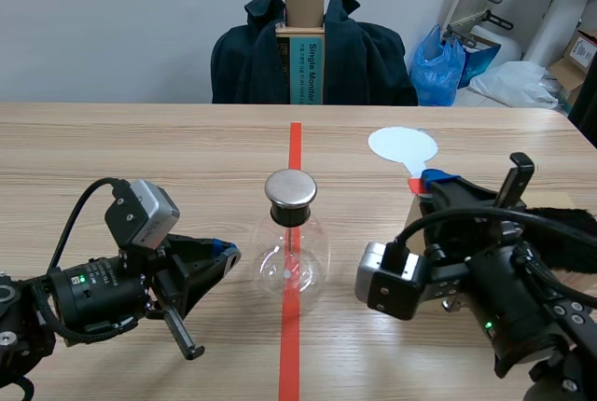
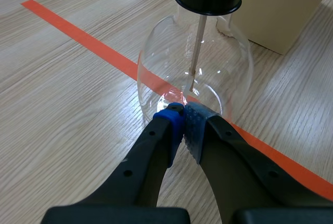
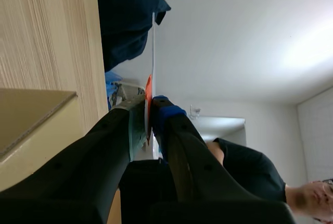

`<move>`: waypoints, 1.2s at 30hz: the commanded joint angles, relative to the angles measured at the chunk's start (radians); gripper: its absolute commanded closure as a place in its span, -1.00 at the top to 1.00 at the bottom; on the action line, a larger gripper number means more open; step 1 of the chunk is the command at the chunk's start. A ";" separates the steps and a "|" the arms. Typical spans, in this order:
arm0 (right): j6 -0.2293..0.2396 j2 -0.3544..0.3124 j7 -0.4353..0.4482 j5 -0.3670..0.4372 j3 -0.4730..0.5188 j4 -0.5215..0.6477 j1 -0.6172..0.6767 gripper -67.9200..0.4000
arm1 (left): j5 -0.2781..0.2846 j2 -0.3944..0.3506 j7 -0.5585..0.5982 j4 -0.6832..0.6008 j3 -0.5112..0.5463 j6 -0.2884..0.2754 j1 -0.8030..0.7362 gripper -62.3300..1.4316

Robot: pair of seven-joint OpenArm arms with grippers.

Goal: Do the electroscope experiment.
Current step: 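Move the plate toward and away from the electroscope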

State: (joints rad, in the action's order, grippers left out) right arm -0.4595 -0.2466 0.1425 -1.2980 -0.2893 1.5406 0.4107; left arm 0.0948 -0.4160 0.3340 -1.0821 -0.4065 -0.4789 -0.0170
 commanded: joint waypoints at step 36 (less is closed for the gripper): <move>-0.015 -0.011 0.443 0.003 0.009 0.018 -0.014 -0.96 | 0.013 0.003 0.017 -0.013 0.001 -0.002 0.003 -0.90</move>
State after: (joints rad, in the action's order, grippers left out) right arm -0.4595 -0.2466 0.5934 -1.3018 -0.2893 1.5406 0.4107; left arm 0.0948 -0.4160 0.3340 -1.0821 -0.4065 -0.4789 -0.0170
